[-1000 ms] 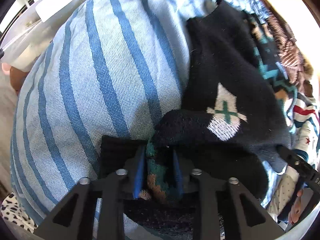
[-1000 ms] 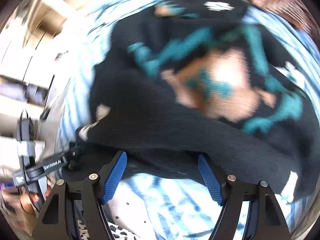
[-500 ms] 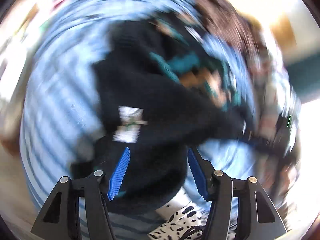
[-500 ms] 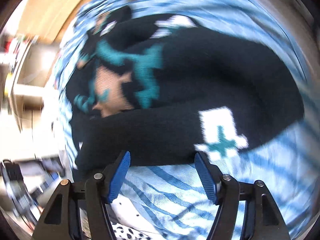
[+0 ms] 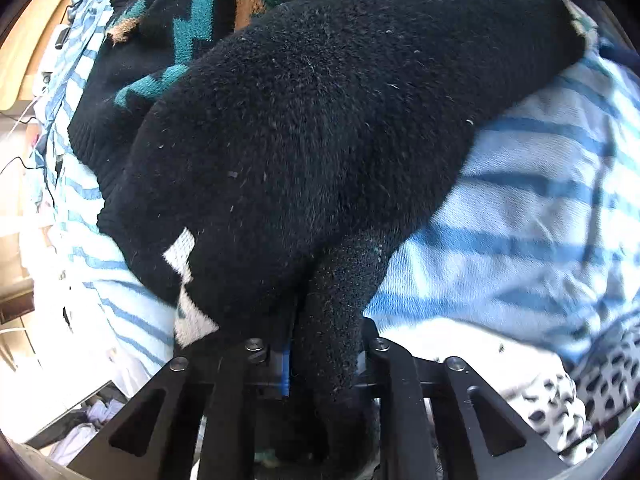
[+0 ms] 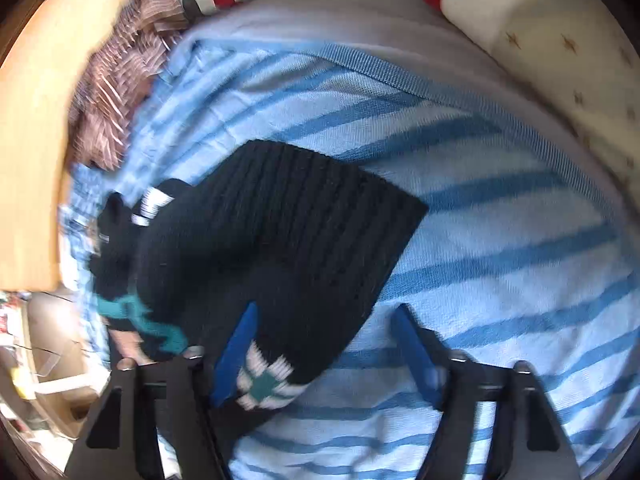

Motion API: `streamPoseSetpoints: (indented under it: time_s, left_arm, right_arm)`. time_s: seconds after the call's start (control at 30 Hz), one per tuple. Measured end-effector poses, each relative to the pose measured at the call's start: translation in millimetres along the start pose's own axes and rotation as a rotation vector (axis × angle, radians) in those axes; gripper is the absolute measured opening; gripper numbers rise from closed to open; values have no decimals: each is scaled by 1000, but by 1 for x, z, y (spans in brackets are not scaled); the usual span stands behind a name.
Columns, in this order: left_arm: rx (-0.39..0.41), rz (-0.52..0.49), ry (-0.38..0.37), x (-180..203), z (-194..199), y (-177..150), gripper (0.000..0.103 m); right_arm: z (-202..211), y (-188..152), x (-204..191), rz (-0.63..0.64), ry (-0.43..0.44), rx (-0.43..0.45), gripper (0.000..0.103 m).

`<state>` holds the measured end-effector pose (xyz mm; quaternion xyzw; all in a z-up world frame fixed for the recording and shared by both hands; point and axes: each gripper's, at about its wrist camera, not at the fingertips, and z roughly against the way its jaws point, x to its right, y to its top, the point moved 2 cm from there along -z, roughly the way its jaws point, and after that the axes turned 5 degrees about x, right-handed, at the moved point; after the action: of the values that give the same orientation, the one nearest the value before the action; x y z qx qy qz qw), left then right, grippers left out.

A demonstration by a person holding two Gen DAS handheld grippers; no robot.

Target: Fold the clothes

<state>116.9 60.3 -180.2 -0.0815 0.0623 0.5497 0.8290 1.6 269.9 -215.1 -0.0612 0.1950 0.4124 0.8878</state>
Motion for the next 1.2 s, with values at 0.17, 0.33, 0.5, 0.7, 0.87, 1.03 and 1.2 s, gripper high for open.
streamPoseSetpoints:
  time_s: [0.17, 0.33, 0.5, 0.7, 0.87, 1.03, 1.2]
  left_arm:
    - [91, 160, -180, -46, 46, -31, 12]
    - [140, 250, -228, -77, 75, -63, 12]
    - [-14, 180, -183, -52, 43, -69, 22]
    - [-79, 211, -260, -45, 20, -68, 56]
    - [-21, 330, -505, -78, 46, -73, 66]
    - [93, 534, -643, -142, 66, -63, 78]
    - [51, 728, -472, -186, 29, -50, 78]
  right_arm:
    - [38, 1, -25, 12, 100, 27, 16]
    - [91, -6, -35, -8, 195, 84, 16]
    - [81, -14, -17, -120, 15, 113, 59]
    - [70, -5, -27, -83, 57, 69, 67]
    - [38, -6, -36, 19, 46, -49, 77]
    - [-12, -21, -61, 146, 61, -237, 77]
    - [-60, -15, -89, 283, 17, -237, 79]
